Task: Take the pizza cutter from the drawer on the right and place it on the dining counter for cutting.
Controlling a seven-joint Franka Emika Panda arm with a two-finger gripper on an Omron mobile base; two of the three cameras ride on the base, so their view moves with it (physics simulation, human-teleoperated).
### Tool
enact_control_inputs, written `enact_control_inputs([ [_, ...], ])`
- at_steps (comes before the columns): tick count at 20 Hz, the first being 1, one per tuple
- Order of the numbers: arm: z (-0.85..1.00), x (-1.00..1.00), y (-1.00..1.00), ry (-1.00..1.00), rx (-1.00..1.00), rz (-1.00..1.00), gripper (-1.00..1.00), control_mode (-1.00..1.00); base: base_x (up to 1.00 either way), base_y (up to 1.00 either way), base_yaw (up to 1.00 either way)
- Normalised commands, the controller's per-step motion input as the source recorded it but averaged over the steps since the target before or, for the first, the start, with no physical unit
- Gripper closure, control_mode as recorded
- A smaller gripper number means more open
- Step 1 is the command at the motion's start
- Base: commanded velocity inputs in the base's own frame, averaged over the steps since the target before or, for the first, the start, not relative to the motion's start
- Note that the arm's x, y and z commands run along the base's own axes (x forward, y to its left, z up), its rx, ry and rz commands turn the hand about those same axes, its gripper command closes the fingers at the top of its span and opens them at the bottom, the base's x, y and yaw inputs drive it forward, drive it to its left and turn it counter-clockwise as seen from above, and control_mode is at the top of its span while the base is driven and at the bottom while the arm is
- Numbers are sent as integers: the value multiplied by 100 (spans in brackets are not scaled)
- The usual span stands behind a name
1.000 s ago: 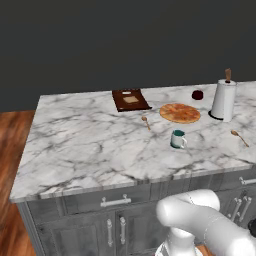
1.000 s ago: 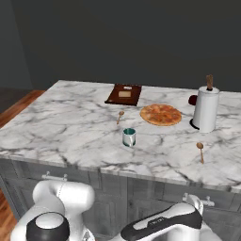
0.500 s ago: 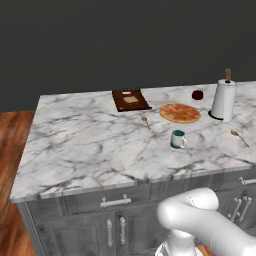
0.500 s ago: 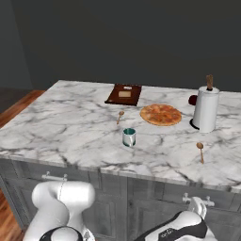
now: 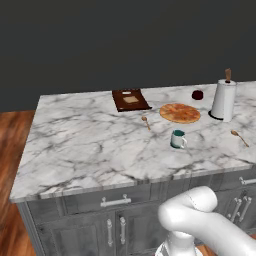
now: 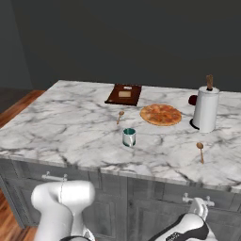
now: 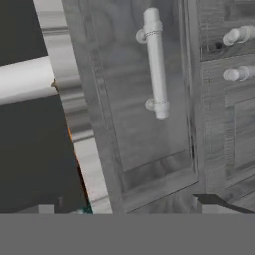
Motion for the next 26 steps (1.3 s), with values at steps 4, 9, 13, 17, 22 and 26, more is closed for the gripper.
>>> enact_control_inputs([
  [4, -26, 21, -13, -5, 1, 0, -100, -100, 0, 0, 0],
  [9, -33, 31, -7, -4, 0, -1, -100, -100, 0, 0, 0],
  [13, -35, 38, -7, -2, 0, -4, -100, -100, 0, 0, 0],
  [17, -33, 27, -23, -2, 0, -10, -100, -100, 0, 0, 0],
  [22, -33, 24, -21, -2, 0, -19, -100, -100, 0, 0, 0],
  [26, -28, 27, -17, -4, 0, -19, -100, -100, 0, 0, 0],
])
